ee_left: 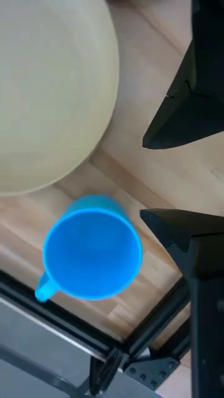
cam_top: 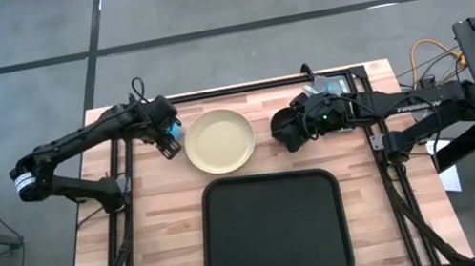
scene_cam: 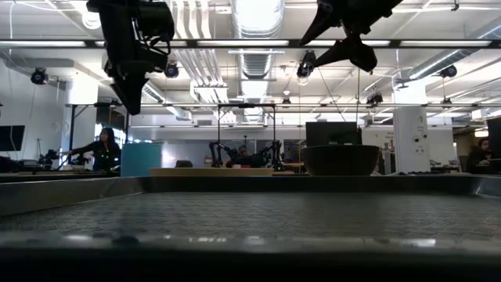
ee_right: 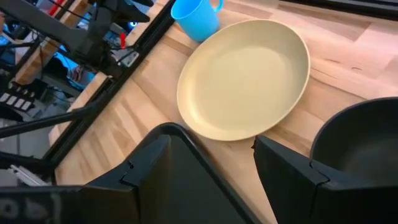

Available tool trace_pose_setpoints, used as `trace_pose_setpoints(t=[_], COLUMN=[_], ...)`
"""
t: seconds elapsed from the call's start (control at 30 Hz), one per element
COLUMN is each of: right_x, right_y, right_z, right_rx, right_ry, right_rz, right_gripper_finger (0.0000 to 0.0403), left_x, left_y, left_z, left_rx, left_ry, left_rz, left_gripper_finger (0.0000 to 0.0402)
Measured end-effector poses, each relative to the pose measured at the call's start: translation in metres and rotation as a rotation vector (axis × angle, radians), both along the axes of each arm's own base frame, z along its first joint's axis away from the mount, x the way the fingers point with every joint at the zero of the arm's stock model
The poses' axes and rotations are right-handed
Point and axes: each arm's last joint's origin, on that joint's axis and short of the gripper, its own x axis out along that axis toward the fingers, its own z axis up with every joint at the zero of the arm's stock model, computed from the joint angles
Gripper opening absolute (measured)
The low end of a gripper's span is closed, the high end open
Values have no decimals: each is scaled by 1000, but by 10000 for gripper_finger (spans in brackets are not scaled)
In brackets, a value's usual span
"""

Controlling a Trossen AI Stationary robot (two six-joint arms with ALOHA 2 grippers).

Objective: Set up tray
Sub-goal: Put the blue mug on the black serving tray

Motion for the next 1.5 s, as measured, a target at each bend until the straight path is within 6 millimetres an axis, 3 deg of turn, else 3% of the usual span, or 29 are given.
trace_pose_setpoints(t=[0.13, 0.33, 0.73, 0.97, 1.13, 1.37, 1.5], right_x=[0, -1, -2, -2, -2, -2, -2], right_y=[-3, -3, -2, -2, -2, -2, -2], right_z=[0, 0, -2, -2, -2, -2, -2], right_rx=[-8, -28, -38, -97, -135, -163, -163], right_ry=[5, 19, 42, 57, 66, 73, 73], right_rz=[17, 60, 109, 148, 175, 194, 194], right_gripper_finger=[215, 215, 214, 215, 214, 215, 215], left_x=[-2, -2, -6, -4, -7, -5, -4], left_y=[7, 12, 9, 10, 8, 10, 11], left_z=[-1, -9, -51, -60, -69, -65, -52], left_rx=[12, 46, 63, 94, 92, 110, 128], left_ry=[-4, 33, 136, 105, 161, 154, 162], left_rz=[9, -112, -308, -310, -402, -414, -407], left_gripper_finger=[148, 148, 148, 148, 148, 148, 148])
